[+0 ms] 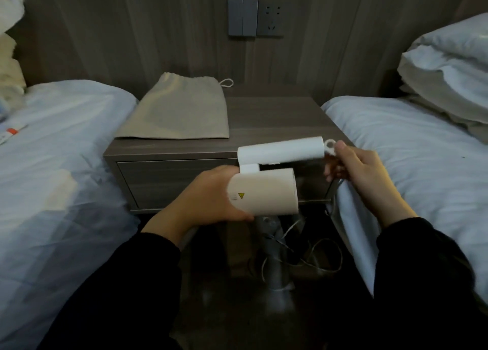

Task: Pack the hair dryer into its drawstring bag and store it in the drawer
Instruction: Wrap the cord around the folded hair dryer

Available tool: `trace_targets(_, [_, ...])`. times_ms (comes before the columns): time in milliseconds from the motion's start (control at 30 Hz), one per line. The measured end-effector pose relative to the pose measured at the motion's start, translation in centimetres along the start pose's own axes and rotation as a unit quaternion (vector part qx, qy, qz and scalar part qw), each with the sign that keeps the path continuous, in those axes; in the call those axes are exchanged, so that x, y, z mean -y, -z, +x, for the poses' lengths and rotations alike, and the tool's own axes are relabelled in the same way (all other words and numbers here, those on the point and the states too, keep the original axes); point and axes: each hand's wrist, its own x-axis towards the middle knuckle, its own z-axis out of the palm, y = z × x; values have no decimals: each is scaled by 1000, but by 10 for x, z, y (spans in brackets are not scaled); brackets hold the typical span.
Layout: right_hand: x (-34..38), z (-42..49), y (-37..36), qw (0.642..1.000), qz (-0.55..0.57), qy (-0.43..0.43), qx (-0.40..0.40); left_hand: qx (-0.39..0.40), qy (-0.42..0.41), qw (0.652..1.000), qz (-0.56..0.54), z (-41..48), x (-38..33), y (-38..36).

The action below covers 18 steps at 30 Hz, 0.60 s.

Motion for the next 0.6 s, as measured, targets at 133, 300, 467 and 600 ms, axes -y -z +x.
trace_targets(133, [-18, 8, -10, 997, 29, 14, -68, 4, 59, 996, -67, 0, -3, -3])
trace_targets(300, [-33, 6, -34, 992, -24, -18, -123, -8, 134, 978, -162, 8, -11, -9])
trace_targets(467, [-28, -7, -50, 952, -304, 24, -20, -49, 185, 933, -303, 9, -22, 2])
trace_targets(600, [-6, -16, -63, 888, -449, 17, 92, -73, 217, 931, -285, 11, -22, 7])
